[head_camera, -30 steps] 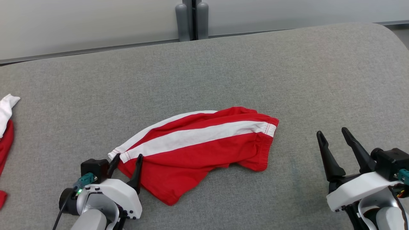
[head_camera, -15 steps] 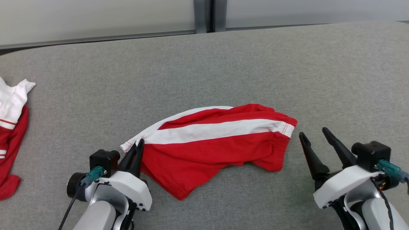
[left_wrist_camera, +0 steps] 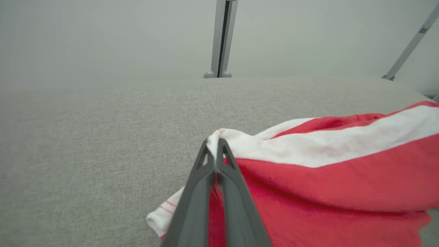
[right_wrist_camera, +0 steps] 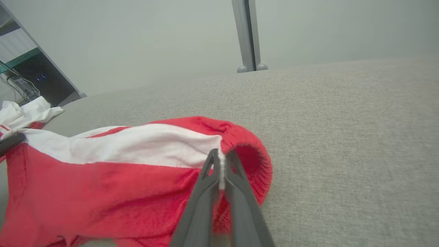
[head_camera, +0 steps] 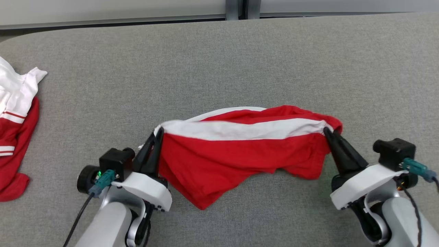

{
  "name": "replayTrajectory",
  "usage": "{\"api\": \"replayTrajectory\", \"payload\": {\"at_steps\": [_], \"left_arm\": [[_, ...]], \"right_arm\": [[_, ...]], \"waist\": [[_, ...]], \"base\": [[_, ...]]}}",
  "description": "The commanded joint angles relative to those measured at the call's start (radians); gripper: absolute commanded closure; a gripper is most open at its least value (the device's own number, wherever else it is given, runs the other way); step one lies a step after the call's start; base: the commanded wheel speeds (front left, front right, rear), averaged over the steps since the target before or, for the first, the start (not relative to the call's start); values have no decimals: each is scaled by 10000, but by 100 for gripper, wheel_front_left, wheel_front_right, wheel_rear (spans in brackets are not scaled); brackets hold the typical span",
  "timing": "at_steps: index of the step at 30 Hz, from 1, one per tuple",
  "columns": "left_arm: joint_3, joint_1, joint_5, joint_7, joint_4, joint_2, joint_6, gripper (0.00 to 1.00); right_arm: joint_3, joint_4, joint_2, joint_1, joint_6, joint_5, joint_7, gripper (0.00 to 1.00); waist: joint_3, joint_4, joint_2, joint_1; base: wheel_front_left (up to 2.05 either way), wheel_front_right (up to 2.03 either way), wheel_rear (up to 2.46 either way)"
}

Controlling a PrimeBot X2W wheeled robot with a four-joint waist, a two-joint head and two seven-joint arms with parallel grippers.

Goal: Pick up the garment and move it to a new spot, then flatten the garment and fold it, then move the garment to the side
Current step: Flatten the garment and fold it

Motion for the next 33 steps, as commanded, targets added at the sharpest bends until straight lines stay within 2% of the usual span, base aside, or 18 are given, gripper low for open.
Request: {"api": "replayTrajectory", "payload": {"at_steps": [1, 6, 11, 21, 28, 33], "left_arm": [[88, -274, 125, -185, -232, 121, 102, 100], [270, -411, 447, -505, -1307, 347, 407, 100], [419, -686, 904, -466, -3203, 685, 825, 100], [441, -1623, 1427, 256, -5776, 889, 1195, 100], [395, -2059, 1332, 566, -6049, 822, 1163, 100], [320, -2726, 1001, 568, -5465, 583, 871, 100]], "right_arm": [[-89, -137, -177, -120, 1, 135, -267, 100], [-229, -909, -546, -259, 1, 381, -810, 100], [-568, -2319, -1069, -523, 1, 299, -1093, 100], [-1746, -4850, -1421, -568, 1, -320, -436, 100], [-2068, -5339, -1336, -523, 1, -331, 29, 100], [-2131, -5147, -1286, -953, 1, -131, 208, 100]], "waist": [[-20, 3, 0, 0], [-253, -155, 0, 0], [-711, -419, 0, 0], [-1411, -813, 0, 0], [-1634, -980, 0, 0], [-1406, -934, 0, 0]], "base": [[0, 0, 0], [0, 0, 0], [0, 0, 0], [0, 0, 0], [0, 0, 0], [0, 0, 0]]}}
